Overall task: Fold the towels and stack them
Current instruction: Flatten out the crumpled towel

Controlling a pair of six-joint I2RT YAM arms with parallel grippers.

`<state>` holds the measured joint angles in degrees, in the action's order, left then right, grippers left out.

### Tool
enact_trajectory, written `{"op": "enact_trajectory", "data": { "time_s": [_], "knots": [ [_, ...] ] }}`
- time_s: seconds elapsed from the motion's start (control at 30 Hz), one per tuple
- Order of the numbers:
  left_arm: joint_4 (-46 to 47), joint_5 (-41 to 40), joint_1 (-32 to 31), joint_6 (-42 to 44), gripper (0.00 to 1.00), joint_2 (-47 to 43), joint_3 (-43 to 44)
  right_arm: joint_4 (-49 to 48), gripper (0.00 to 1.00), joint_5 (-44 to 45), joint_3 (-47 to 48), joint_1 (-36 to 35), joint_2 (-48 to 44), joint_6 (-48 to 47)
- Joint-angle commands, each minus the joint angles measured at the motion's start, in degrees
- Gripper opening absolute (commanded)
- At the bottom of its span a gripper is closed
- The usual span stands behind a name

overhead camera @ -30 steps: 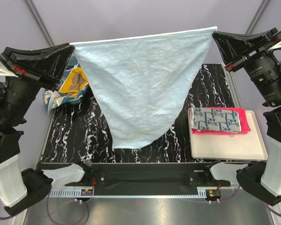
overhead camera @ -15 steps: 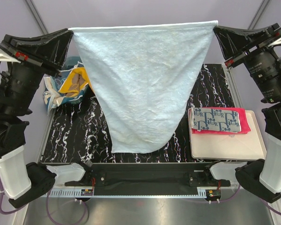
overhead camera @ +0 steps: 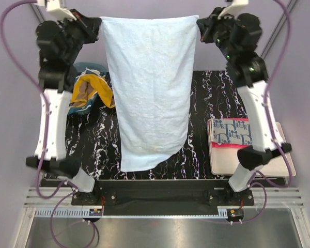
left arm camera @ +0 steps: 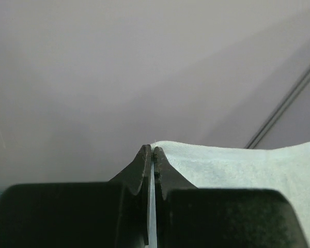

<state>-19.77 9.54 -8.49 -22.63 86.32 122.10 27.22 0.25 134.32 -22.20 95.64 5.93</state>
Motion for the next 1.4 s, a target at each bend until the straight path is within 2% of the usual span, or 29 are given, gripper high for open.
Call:
{"op": "enact_trajectory", "data": {
  "time_s": [0.0, 0.13, 0.3, 0.6, 0.77, 0.9, 1.13, 1.37],
  "knots": [
    [5.96, 6.27, 4.18, -6.18, 0.00, 10.22, 1.19, -5.68, 0.00, -2.35, 0.75, 3.99, 7.97, 2.40],
    [6.67, 9.53, 6.38, -8.13, 0.00, 17.82, 6.74, -4.82, 0.00, -6.31, 8.93, 6.37, 19.48, 4.44],
    [10.89, 9.80, 5.86, -7.08, 0.00, 13.01, -0.97, -7.27, 0.00, -6.76, 5.09, 6.38, 17.05, 4.09],
    [11.86, 9.44, 0.86, -3.92, 0.00, -4.66, -17.49, -11.49, 0.00, -9.74, -13.26, 6.38, -1.93, 4.70],
    [10.46, 9.09, -1.79, -3.21, 0.00, -13.01, -22.52, -12.63, 0.00, -11.67, -23.12, 6.29, -13.27, 6.10],
    [8.79, 8.83, -4.33, -2.33, 0.00, -19.34, -24.10, -11.76, 0.00, -13.34, -25.69, 6.29, -21.78, 7.42],
    [5.27, 10.50, -4.69, -3.38, 0.00, -24.62, -16.21, -7.19, 0.00, -16.86, -18.49, 6.29, -27.25, 9.27],
    [3.60, 11.03, -4.69, -4.17, 0.00, -18.75, -3.82, -4.55, 0.00, -17.22, -8.56, 6.20, -24.80, 9.54]
  ]
}}
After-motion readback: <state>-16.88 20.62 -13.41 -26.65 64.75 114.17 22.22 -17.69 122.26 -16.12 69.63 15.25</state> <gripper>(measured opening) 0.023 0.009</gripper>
